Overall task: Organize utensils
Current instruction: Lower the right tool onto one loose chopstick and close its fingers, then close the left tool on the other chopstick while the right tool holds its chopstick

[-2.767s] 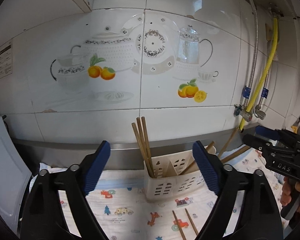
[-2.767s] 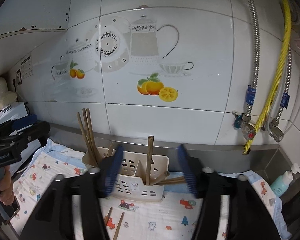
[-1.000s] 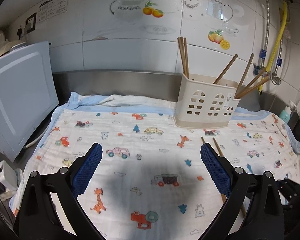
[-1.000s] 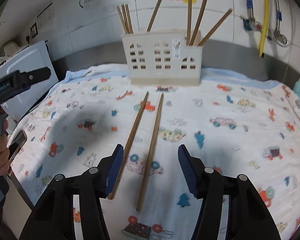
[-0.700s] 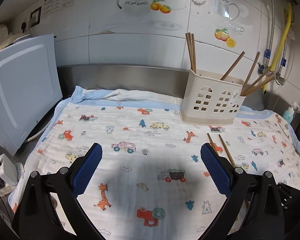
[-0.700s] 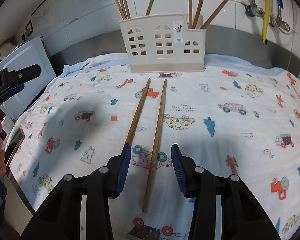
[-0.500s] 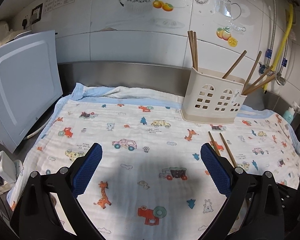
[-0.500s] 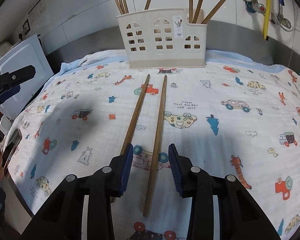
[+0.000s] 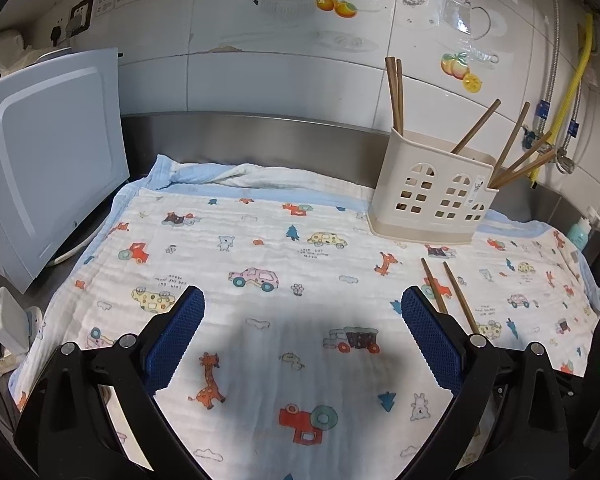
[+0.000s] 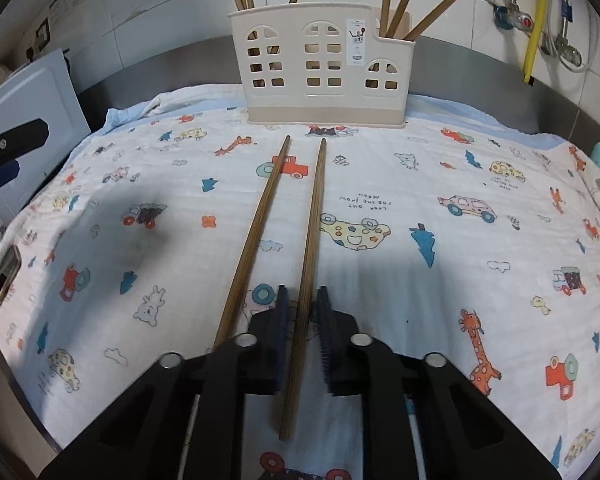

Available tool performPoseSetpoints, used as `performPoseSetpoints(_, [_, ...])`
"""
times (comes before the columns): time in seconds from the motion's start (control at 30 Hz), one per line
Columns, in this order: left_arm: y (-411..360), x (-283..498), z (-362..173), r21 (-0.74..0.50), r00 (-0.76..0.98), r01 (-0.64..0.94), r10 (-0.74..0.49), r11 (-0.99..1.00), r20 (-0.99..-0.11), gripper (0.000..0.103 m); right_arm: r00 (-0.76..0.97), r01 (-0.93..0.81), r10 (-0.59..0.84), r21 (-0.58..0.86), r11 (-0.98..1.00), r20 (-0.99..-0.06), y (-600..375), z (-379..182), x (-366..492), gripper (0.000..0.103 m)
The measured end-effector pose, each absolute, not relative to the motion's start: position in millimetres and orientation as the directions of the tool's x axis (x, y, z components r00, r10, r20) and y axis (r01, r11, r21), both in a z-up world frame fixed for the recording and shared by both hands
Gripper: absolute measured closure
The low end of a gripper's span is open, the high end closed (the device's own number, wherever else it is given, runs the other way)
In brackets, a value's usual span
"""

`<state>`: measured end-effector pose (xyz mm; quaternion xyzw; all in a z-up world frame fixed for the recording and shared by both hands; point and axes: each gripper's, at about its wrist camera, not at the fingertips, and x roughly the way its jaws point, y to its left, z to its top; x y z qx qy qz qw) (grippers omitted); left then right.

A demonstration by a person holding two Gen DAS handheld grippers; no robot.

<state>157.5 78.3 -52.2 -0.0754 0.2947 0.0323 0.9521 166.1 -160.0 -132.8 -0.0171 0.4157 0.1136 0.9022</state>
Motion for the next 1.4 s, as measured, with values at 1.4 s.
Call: performPoseSetpoints(1.4, [-46.9,157.1,-102.2,-0.123,0.685,0.076,-0.142,0.989,-0.714,0.016,0.727,-0.227,0.289,0.180,0.957,-0.623,-235.0,-87.9,134.8,0.097])
